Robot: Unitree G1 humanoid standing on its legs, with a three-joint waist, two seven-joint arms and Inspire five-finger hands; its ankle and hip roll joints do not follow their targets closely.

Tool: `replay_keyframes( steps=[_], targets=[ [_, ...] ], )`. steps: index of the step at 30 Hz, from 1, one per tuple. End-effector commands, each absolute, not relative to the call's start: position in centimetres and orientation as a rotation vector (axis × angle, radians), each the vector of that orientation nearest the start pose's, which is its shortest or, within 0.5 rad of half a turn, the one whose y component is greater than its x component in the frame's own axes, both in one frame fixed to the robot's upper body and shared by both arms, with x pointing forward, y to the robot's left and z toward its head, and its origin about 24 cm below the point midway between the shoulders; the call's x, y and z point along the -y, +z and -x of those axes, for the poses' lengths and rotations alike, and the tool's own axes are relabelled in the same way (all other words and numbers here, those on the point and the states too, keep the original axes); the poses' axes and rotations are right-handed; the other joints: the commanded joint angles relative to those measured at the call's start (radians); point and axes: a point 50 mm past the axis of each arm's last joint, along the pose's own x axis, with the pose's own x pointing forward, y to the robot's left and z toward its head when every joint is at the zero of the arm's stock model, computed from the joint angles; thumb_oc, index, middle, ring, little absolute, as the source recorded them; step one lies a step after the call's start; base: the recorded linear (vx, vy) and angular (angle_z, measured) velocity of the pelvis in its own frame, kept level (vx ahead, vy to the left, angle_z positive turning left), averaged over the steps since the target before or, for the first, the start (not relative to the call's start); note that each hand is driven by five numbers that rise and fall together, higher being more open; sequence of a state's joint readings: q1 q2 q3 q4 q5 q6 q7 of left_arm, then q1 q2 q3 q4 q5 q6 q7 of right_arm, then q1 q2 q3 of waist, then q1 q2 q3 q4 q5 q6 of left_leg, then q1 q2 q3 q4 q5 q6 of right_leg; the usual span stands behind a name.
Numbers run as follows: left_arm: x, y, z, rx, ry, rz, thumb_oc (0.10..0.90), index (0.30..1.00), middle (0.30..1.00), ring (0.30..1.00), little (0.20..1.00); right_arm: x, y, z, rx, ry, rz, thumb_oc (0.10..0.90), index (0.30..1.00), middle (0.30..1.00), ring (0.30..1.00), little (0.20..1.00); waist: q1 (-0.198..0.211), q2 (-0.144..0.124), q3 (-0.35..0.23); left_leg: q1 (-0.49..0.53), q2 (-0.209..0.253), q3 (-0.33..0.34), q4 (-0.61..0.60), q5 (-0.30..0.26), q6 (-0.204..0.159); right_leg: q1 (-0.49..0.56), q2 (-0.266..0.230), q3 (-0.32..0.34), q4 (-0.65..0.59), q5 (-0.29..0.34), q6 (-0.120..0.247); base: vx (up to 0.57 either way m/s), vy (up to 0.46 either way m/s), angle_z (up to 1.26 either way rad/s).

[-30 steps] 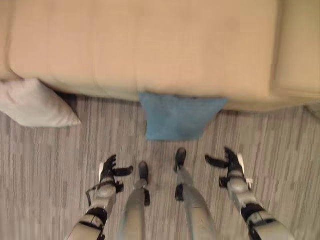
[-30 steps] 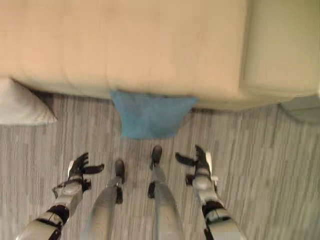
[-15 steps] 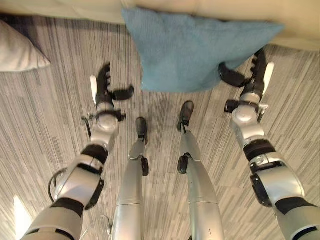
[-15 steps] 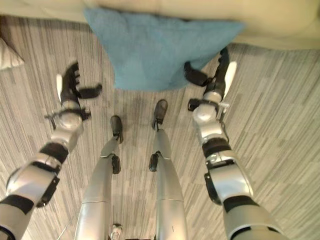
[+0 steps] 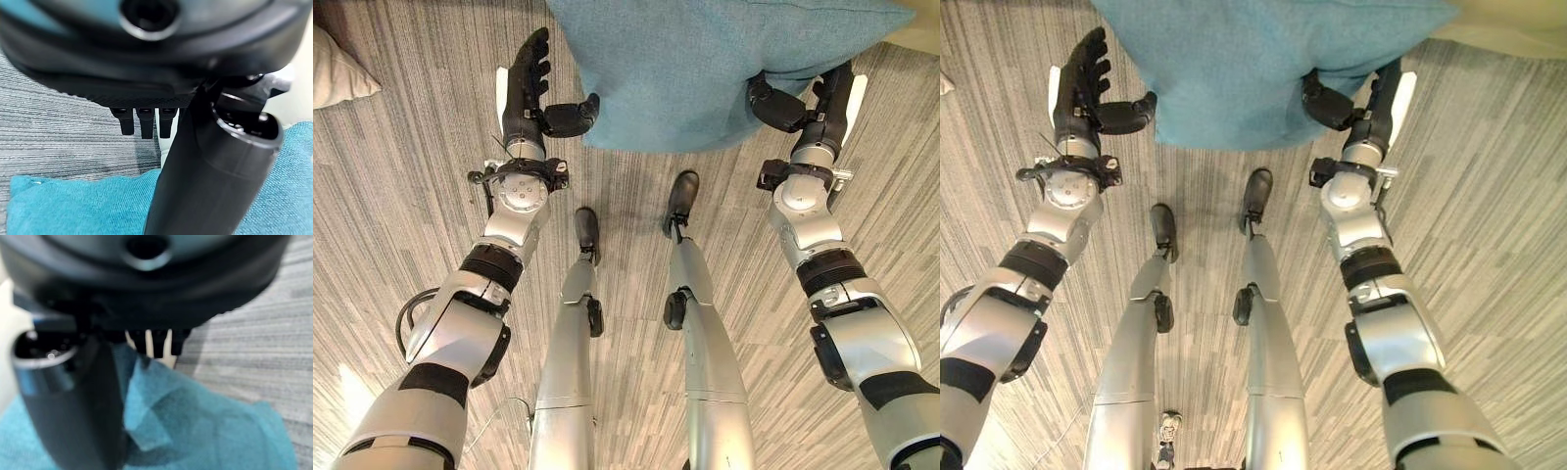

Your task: Pick up all the scattered cushions and arrange them neatly on the sofa.

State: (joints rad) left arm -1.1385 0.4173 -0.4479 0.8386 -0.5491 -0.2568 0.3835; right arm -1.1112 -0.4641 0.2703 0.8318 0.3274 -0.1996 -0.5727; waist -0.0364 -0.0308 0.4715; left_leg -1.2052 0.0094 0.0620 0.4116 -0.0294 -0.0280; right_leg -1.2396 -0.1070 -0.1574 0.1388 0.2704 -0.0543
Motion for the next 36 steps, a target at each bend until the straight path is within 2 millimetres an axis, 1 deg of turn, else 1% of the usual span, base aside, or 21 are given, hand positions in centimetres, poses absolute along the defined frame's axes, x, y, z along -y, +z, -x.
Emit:
replay_keyframes(
  steps=[1, 2, 4, 5, 6, 7, 11, 13, 14, 18, 19, 20, 21, 22, 23, 24, 25, 26, 30, 33, 36],
  targets=[
    [-10.7, 25.1, -39.3, 0.580, -0.067, 0.018, 0.800, 0.900, 0.900, 0.900, 0.900, 12.7, 27.3, -39.3, 0.670, -0.138, 0.189, 0.598, 0.596, 0.596, 0.596, 0.596, 0.005, 0.043, -0.134, -0.013, -0.008, -0.055, -0.107, 0.022, -0.011, -0.009, -0.005, 0.041, 0.222, -0.246, 0.167, 0.00, -0.019, 0.04],
    [-10.3, 25.5, -39.2, 0.594, -0.082, 0.036, 0.800, 0.900, 0.900, 0.900, 0.900, 12.2, 27.5, -39.2, 0.683, -0.113, 0.190, 0.400, 0.300, 0.300, 0.300, 0.300, 0.005, 0.043, -0.138, -0.014, -0.008, -0.055, -0.109, 0.023, -0.012, -0.011, -0.006, 0.040, 0.219, -0.243, 0.167, 0.00, -0.016, 0.03],
    [-9.9, 26.5, -38.8, 0.631, -0.114, 0.075, 0.800, 0.900, 0.900, 0.900, 0.900, 11.4, 28.1, -38.8, 0.713, -0.069, 0.179, 0.400, 0.300, 0.300, 0.300, 0.300, 0.002, 0.041, -0.144, -0.016, -0.009, -0.056, -0.115, 0.025, -0.014, -0.012, -0.004, 0.042, 0.213, -0.239, 0.168, 0.00, 0.000, 0.00],
    [-10.0, 26.9, -38.6, 0.648, -0.122, 0.105, 0.671, 0.707, 0.707, 0.707, 0.707, 11.2, 28.4, -38.6, 0.733, -0.054, 0.173, 0.400, 0.300, 0.300, 0.300, 0.300, 0.001, 0.042, -0.146, -0.016, -0.008, -0.055, -0.115, 0.025, -0.016, -0.013, -0.004, 0.041, 0.213, -0.238, 0.169, 0.00, 0.000, 0.00],
    [-10.1, 26.9, -38.6, 0.647, -0.122, 0.105, 0.513, 0.469, 0.469, 0.469, 0.469, 11.2, 28.4, -38.6, 0.733, -0.054, 0.173, 0.400, 0.300, 0.300, 0.300, 0.300, 0.001, 0.042, -0.146, -0.016, -0.008, -0.055, -0.115, 0.025, -0.016, -0.013, -0.004, 0.041, 0.213, -0.238, 0.169, 0.00, 0.000, 0.00],
    [-10.6, 27.6, -38.3, 0.676, -0.113, 0.159, 0.400, 0.300, 0.300, 0.300, 0.300, 11.2, 28.7, -38.2, 0.758, -0.039, 0.160, 0.400, 0.300, 0.300, 0.300, 0.300, -0.001, 0.041, -0.153, -0.019, -0.007, -0.056, -0.116, 0.026, -0.017, -0.016, -0.002, 0.041, 0.210, -0.236, 0.169, 0.00, 0.000, 0.00],
    [-11.2, 28.2, -37.9, 0.714, -0.099, 0.194, 0.400, 0.300, 0.300, 0.300, 0.300, 11.5, 28.8, -37.7, 0.788, -0.034, 0.136, 0.400, 0.300, 0.300, 0.300, 0.300, -0.006, 0.043, -0.164, -0.016, -0.006, -0.056, -0.121, 0.028, -0.019, -0.014, 0.001, 0.041, 0.209, -0.233, 0.168, 0.00, -0.009, 0.00],
    [-11.8, 28.0, -37.5, 0.732, -0.095, 0.217, 0.400, 0.300, 0.300, 0.300, 0.300, 12.0, 28.3, -37.2, 0.802, -0.031, 0.108, 0.400, 0.300, 0.300, 0.300, 0.300, -0.007, 0.047, -0.176, 0.002, -0.002, -0.054, -0.136, 0.033, -0.024, 0.005, 0.005, 0.040, 0.199, -0.233, 0.169, 0.00, 0.000, 0.00],
    [-11.9, 27.1, -37.2, 0.725, -0.095, 0.227, 0.400, 0.300, 0.300, 0.300, 0.300, 12.3, 27.6, -36.8, 0.803, -0.028, 0.086, 0.400, 0.300, 0.300, 0.300, 0.300, -0.007, 0.049, -0.185, 0.028, 0.001, -0.053, -0.152, 0.037, -0.028, 0.028, 0.008, 0.038, 0.189, -0.233, 0.169, 0.00, 0.000, 0.00],
    [-11.5, 25.9, -36.9, 0.704, -0.109, 0.247, 0.400, 0.300, 0.300, 0.300, 0.300, 12.6, 26.6, -36.4, 0.797, -0.025, 0.050, 0.400, 0.300, 0.300, 0.300, 0.300, -0.005, 0.051, -0.192, 0.072, 0.003, -0.052, -0.178, 0.043, -0.032, 0.067, 0.010, 0.029, 0.177, -0.234, 0.169, -0.01, -0.004, -0.01],
    [-11.2, 24.9, -36.4, 0.695, -0.124, 0.263, 0.400, 0.300, 0.300, 0.300, 0.300, 13.0, 25.7, -35.9, 0.791, -0.022, 0.030, 0.400, 0.300, 0.300, 0.300, 0.300, -0.005, 0.050, -0.193, 0.113, -0.002, -0.042, -0.208, 0.083, -0.035, 0.104, 0.007, 0.015, 0.157, -0.204, 0.161, 0.00, 0.000, 0.00],
    [-11.2, 24.8, -36.4, 0.692, -0.123, 0.263, 0.400, 0.300, 0.300, 0.300, 0.300, 13.0, 25.6, -35.9, 0.788, -0.022, 0.030, 0.400, 0.300, 0.300, 0.300, 0.300, -0.002, 0.052, -0.199, 0.131, 0.001, -0.051, -0.214, 0.056, -0.040, 0.117, 0.012, 0.021, 0.160, -0.231, 0.170, -0.04, -0.030, 0.08],
    [-10.7, 23.6, -35.7, 0.685, -0.156, 0.241, 0.400, 0.300, 0.300, 0.300, 0.300, 13.9, 24.4, -35.3, 0.782, -0.036, 0.036, 0.400, 0.300, 0.300, 0.300, 0.300, -0.006, 0.051, -0.197, 0.178, -0.002, -0.039, -0.234, 0.089, -0.042, 0.162, 0.006, 0.005, 0.141, -0.204, 0.163, 0.04, -0.019, 0.10],
    [-10.3, 22.9, -35.3, 0.675, -0.175, 0.242, 0.400, 0.300, 0.300, 0.300, 0.300, 14.4, 23.6, -34.9, 0.775, -0.051, 0.032, 0.400, 0.300, 0.300, 0.300, 0.300, -0.006, 0.052, -0.198, 0.224, -0.002, -0.039, -0.253, 0.091, -0.046, 0.200, 0.005, 0.002, 0.127, -0.203, 0.164, -0.03, -0.018, 0.08],
    [-10.3, 22.9, -35.3, 0.675, -0.175, 0.242, 0.400, 0.300, 0.300, 0.300, 0.300, 14.4, 23.6, -34.9, 0.775, -0.052, 0.032, 0.400, 0.300, 0.300, 0.300, 0.300, -0.006, 0.052, -0.197, 0.226, -0.002, -0.039, -0.254, 0.092, -0.046, 0.201, 0.005, 0.002, 0.126, -0.203, 0.164, 0.03, -0.010, 0.06],
    [-10.0, 22.1, -35.0, 0.657, -0.191, 0.248, 0.400, 0.300, 0.300, 0.300, 0.300, 14.8, 22.8, -34.5, 0.763, -0.061, 0.020, 0.400, 0.300, 0.300, 0.300, 0.300, -0.008, 0.052, -0.200, 0.264, -0.005, -0.040, -0.266, 0.093, -0.050, 0.236, 0.004, -0.006, 0.118, -0.204, 0.165, 0.03, -0.032, 0.04],
    [-9.2, 20.5, -34.3, 0.620, -0.232, 0.241, 0.400, 0.300, 0.300, 0.300, 0.300, 15.4, 20.8, -33.8, 0.719, -0.064, 0.003, 0.400, 0.300, 0.300, 0.300, 0.300, -0.011, 0.050, -0.207, 0.345, -0.010, -0.043, -0.291, 0.096, -0.054, 0.310, 0.003, -0.020, 0.097, -0.205, 0.165, 0.03, -0.043, 0.06],
    [-8.8, 19.7, -33.9, 0.603, -0.252, 0.254, 0.400, 0.300, 0.300, 0.300, 0.300, 15.6, 19.8, -33.4, 0.698, -0.072, -0.007, 0.400, 0.300, 0.300, 0.300, 0.300, -0.010, 0.049, -0.210, 0.399, -0.012, -0.046, -0.318, 0.100, -0.059, 0.358, 0.007, -0.026, 0.077, -0.207, 0.166, 0.02, -0.049, 0.11],
    [-8.2, 16.1, -32.2, 0.513, -0.300, 0.257, 0.400, 0.300, 0.300, 0.300, 0.300, 15.7, 15.8, -31.4, 0.596, -0.047, -0.018, 0.400, 0.300, 0.300, 0.300, 0.300, -0.010, 0.040, -0.221, 0.615, -0.008, -0.045, -0.403, 0.109, -0.068, 0.568, 0.016, -0.049, 0.005, -0.212, 0.167, 0.06, -0.036, 0.05],
    [-8.9, 13.3, -30.8, 0.442, -0.304, 0.246, 0.400, 0.300, 0.300, 0.300, 0.300, 16.3, 14.1, -30.0, 0.556, -0.034, 0.064, 0.400, 0.300, 0.300, 0.300, 0.300, -0.006, 0.034, -0.236, 0.761, 0.000, -0.036, -0.451, 0.111, -0.072, 0.714, 0.026, -0.058, -0.030, -0.225, 0.166, 0.13, -0.040, -0.11],
    [-10.1, 11.0, -29.4, 0.380, -0.277, 0.232, 0.400, 0.300, 0.300, 0.300, 0.300, 17.2, 12.8, -28.6, 0.527, -0.038, 0.143, 0.400, 0.300, 0.300, 0.300, 0.300, -0.007, 0.027, -0.261, 0.877, 0.012, -0.023, -0.487, 0.110, -0.077, 0.847, 0.038, -0.057, -0.075, -0.233, 0.166, 0.14, -0.022, -0.04]
  ],
)
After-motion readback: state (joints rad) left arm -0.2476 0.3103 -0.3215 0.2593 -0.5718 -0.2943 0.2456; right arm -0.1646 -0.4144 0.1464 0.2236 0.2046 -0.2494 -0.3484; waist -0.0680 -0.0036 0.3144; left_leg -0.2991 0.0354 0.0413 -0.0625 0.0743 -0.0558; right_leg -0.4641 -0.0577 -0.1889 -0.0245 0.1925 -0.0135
